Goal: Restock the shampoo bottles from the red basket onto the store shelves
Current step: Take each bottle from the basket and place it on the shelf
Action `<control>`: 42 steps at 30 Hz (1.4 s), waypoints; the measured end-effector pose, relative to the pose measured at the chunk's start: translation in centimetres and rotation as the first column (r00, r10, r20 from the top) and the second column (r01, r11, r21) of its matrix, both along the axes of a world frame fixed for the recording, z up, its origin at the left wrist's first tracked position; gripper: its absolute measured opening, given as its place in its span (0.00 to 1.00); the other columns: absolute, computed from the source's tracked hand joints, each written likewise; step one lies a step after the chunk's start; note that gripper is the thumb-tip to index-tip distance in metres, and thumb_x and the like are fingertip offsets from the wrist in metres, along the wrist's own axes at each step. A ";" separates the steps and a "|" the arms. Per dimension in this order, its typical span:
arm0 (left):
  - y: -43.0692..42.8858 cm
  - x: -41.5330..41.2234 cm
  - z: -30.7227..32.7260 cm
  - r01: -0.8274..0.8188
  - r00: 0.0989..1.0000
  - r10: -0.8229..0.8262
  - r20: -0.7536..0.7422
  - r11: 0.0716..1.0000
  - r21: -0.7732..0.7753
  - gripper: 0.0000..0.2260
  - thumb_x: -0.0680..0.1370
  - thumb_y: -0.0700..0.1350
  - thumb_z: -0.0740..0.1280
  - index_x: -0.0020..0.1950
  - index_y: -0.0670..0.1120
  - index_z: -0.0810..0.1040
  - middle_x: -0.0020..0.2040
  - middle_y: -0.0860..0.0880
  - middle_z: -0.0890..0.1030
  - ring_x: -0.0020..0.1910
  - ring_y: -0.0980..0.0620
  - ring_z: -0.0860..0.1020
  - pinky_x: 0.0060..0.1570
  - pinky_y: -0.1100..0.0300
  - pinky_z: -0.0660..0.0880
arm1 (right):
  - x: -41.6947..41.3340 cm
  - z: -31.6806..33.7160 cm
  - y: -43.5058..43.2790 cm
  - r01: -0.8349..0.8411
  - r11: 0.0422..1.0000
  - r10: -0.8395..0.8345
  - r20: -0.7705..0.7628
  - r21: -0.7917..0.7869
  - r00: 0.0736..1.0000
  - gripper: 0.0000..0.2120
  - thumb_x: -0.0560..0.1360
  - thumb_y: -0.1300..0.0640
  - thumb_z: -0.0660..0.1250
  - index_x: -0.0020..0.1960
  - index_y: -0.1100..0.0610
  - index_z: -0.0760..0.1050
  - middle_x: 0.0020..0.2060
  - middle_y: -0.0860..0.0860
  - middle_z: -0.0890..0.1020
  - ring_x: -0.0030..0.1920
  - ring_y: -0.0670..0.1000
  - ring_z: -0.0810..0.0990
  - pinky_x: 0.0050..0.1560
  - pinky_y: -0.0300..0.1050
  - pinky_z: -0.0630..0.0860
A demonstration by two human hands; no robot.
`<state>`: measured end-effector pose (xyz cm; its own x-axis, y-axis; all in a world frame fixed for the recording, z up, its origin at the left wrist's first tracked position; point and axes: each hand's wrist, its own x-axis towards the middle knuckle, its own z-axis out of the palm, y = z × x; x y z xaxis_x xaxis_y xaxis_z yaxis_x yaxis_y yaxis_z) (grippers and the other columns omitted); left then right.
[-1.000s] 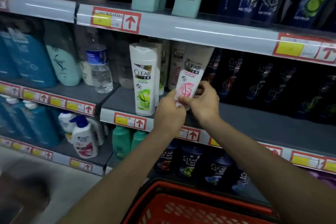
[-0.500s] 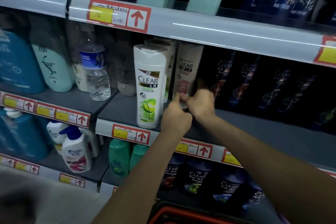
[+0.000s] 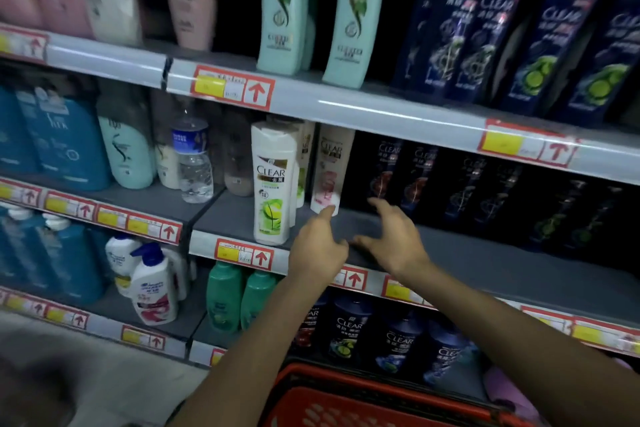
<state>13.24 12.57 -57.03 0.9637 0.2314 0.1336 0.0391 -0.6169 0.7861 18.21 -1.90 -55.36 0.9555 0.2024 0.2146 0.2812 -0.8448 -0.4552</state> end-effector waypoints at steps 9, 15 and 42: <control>-0.8 -9.5 2.5 0.097 0.995 -0.099 -0.019 0.882 0.460 0.37 0.77 0.62 0.69 0.82 0.52 0.62 0.76 0.48 0.71 0.74 0.46 0.71 0.69 0.52 0.71 | -10.3 3.4 -7.9 -0.127 0.949 0.085 -0.151 -0.290 0.985 0.52 0.68 0.40 0.79 0.82 0.49 0.55 0.79 0.59 0.57 0.80 0.60 0.56 0.77 0.52 0.63; 0.3 -16.2 0.2 0.232 0.968 -0.139 -0.209 0.808 0.541 0.42 0.71 0.71 0.63 0.81 0.53 0.63 0.75 0.47 0.71 0.72 0.44 0.72 0.66 0.51 0.74 | -18.1 0.9 -12.5 -0.268 0.926 0.200 -0.258 -0.266 0.945 0.39 0.71 0.42 0.77 0.77 0.49 0.67 0.71 0.56 0.69 0.73 0.57 0.68 0.72 0.49 0.68; -5.6 -23.1 -15.4 0.857 0.468 -0.373 -0.801 0.414 0.307 0.33 0.82 0.58 0.64 0.83 0.53 0.55 0.77 0.46 0.67 0.74 0.43 0.69 0.67 0.50 0.72 | -28.7 -23.1 -17.9 -0.656 0.518 0.254 -0.634 -0.548 0.730 0.22 0.83 0.64 0.56 0.76 0.58 0.64 0.74 0.62 0.67 0.71 0.61 0.72 0.62 0.56 0.76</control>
<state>-9.84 6.93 -72.42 0.6780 -0.3744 -0.6326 -0.3392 -0.9228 0.1826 -10.49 -19.75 -78.50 0.6055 0.5226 -0.6002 0.6736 -0.7382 0.0368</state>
